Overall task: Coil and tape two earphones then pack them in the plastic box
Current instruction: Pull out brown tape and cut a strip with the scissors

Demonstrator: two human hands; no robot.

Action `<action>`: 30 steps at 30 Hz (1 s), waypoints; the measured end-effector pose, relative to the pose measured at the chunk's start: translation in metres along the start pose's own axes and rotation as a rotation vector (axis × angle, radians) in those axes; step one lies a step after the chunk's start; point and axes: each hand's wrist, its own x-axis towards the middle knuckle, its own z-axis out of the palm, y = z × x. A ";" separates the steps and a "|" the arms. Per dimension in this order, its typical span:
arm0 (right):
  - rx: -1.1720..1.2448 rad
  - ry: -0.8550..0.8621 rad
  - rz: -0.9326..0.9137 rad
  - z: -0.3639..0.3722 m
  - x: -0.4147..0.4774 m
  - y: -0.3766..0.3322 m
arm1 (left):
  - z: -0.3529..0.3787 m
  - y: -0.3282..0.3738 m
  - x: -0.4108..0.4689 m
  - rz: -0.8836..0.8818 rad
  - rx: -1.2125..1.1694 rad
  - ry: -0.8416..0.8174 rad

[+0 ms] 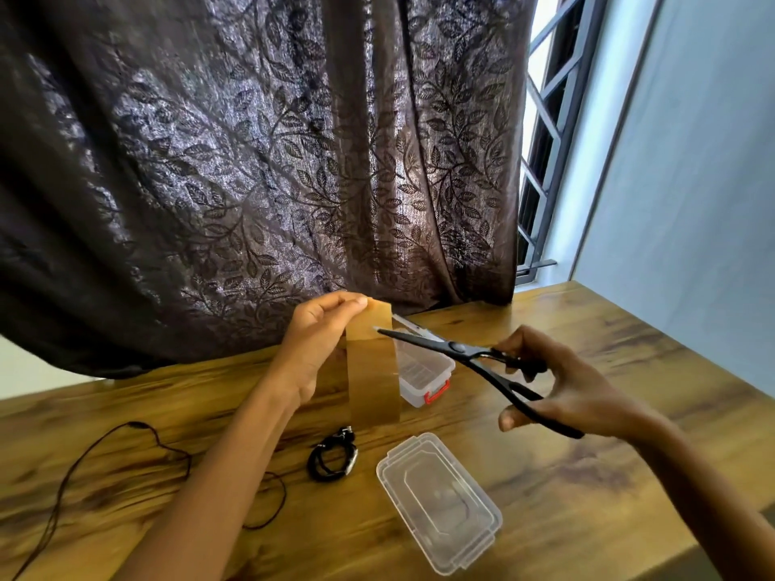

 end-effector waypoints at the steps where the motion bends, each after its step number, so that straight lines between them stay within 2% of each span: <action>1: -0.029 -0.014 -0.003 -0.003 0.000 -0.002 | -0.001 0.001 -0.001 -0.003 -0.002 -0.011; 10: -0.181 -0.078 -0.039 -0.009 0.009 -0.021 | -0.003 0.003 -0.013 -0.041 -0.054 -0.098; 30: -0.246 -0.110 -0.139 -0.008 0.004 -0.048 | -0.001 0.007 -0.030 -0.046 -0.048 -0.160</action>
